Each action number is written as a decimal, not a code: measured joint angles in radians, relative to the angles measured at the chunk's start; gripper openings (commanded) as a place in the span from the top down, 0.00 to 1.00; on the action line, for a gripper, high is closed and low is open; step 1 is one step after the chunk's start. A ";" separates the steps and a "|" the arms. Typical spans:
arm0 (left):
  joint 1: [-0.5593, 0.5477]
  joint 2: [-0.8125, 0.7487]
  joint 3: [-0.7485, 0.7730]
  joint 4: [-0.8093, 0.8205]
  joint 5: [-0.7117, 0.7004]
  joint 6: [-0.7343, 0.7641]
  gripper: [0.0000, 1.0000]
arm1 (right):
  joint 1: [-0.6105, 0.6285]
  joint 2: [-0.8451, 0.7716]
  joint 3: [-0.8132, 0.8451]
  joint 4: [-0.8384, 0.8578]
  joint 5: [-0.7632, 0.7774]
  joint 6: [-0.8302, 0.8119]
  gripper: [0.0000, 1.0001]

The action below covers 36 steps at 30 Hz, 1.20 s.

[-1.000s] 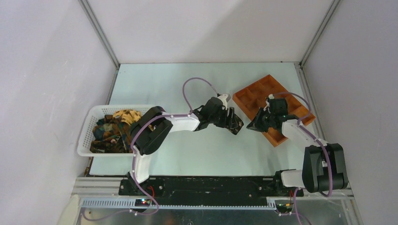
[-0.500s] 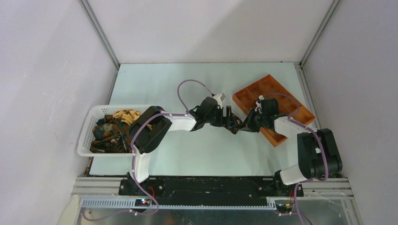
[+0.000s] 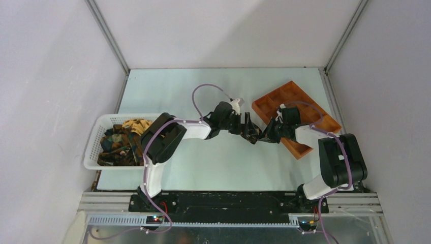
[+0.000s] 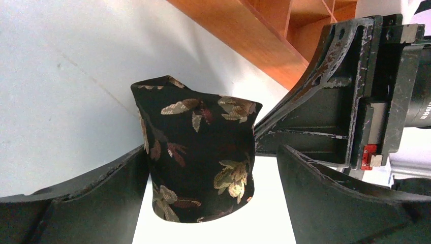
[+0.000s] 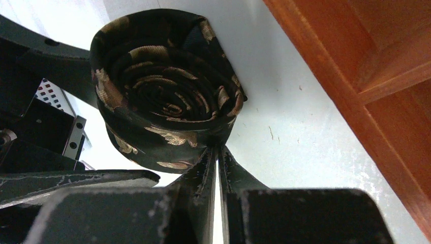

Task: Roll the ties
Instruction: Pick up the tie at the center of the board.

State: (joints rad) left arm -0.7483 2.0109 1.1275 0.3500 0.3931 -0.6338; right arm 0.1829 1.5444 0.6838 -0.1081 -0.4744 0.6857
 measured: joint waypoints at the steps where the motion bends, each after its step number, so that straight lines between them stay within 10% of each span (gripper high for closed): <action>1: 0.000 0.010 0.011 -0.001 0.012 0.007 0.04 | 0.000 0.000 0.000 0.000 0.000 0.000 0.93; 10: 0.005 0.062 0.061 -0.019 0.084 0.057 0.07 | -0.002 0.000 0.000 0.000 0.001 0.000 0.93; 19: 0.012 0.085 0.075 -0.016 0.109 0.075 0.36 | -0.008 0.000 0.000 -0.003 0.003 -0.005 0.93; 36: 0.004 0.038 0.081 -0.120 0.074 0.116 0.38 | -0.114 -0.294 0.004 -0.119 0.013 -0.031 0.92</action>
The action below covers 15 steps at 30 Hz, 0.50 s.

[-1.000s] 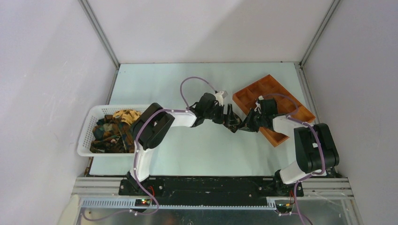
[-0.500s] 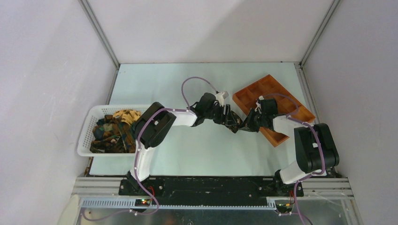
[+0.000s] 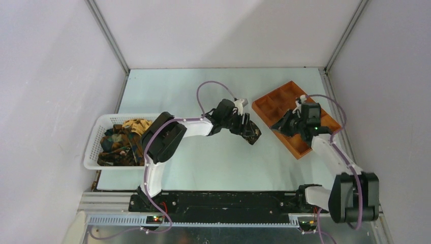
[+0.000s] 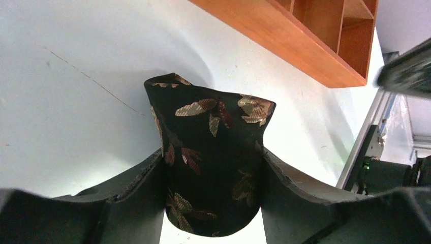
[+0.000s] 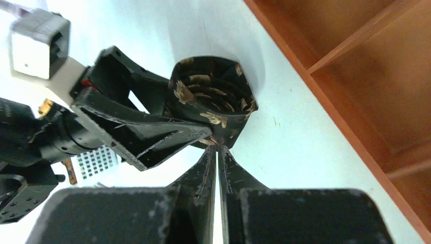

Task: Roll the ties
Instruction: Pick up the tie at the center of the board.

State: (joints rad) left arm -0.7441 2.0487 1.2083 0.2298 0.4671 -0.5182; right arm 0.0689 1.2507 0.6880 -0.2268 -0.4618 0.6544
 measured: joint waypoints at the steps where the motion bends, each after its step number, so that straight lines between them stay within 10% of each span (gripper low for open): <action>1: 0.000 -0.010 0.013 -0.039 -0.013 0.014 0.38 | -0.018 -0.042 0.007 -0.023 0.008 -0.004 0.92; 15: -0.006 -0.060 0.423 -0.442 -0.071 0.216 0.40 | -0.204 -0.271 0.029 -0.221 0.042 -0.020 0.92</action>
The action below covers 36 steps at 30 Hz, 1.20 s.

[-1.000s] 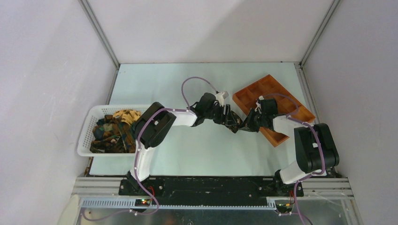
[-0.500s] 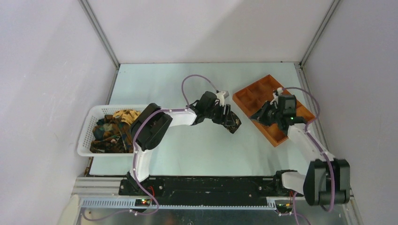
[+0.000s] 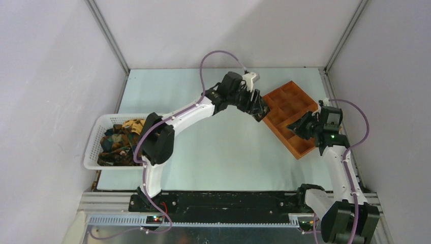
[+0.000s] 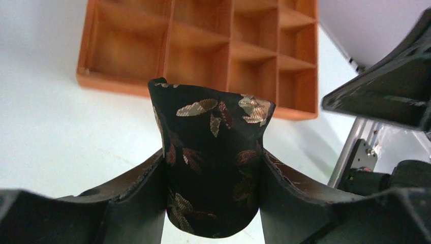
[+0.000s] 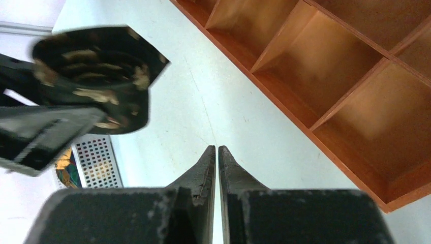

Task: Roll the ties
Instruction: Move the storage box to the center of the board.

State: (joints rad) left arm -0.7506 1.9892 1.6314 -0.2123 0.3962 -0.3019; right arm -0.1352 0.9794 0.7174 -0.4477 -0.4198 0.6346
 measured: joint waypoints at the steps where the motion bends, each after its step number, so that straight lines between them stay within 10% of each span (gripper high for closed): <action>1: 0.000 0.007 0.047 -0.025 0.007 0.016 0.40 | -0.004 -0.002 0.000 -0.007 -0.002 -0.002 0.92; 14: 0.001 0.335 0.574 -0.243 0.200 0.176 0.41 | -0.057 -0.009 0.000 -0.056 -0.026 -0.030 0.92; 36: 0.049 0.348 0.476 -0.158 0.228 0.171 0.45 | -0.005 0.404 0.055 0.080 0.095 -0.023 0.81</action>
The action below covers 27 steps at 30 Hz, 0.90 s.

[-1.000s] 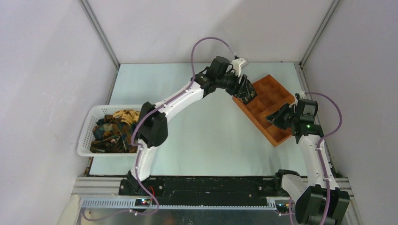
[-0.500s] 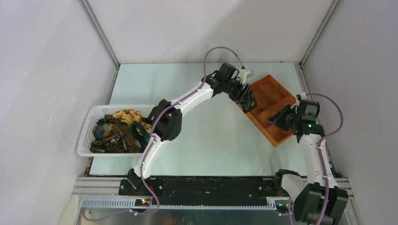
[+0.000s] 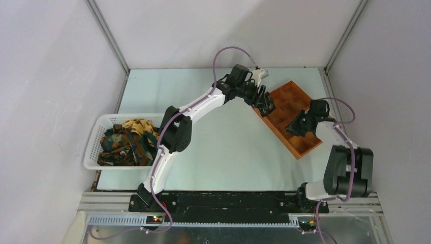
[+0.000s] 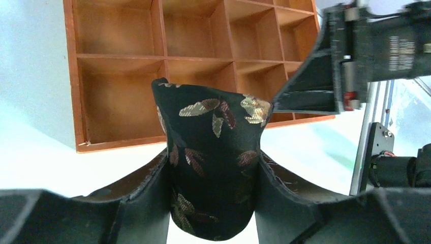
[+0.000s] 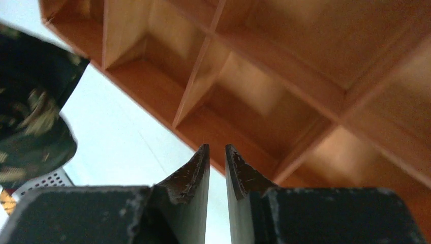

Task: Roll the ties
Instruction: Move the storage box to the center of the board.

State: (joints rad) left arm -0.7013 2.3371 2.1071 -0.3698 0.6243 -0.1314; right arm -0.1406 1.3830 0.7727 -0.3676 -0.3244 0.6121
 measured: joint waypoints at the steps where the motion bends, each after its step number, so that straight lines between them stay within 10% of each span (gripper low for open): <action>1: 0.000 -0.003 0.000 0.002 0.000 0.000 0.45 | 0.008 0.037 0.016 0.011 0.011 0.003 0.81; 27: 0.090 -0.154 -0.174 0.021 -0.088 0.012 0.47 | 0.375 0.308 0.155 0.033 0.175 -0.175 0.96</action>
State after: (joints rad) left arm -0.6109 2.1834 1.9335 -0.3485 0.5365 -0.1192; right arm 0.2348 1.6909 0.9276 -0.3347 -0.1493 0.4374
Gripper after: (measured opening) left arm 0.533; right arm 0.061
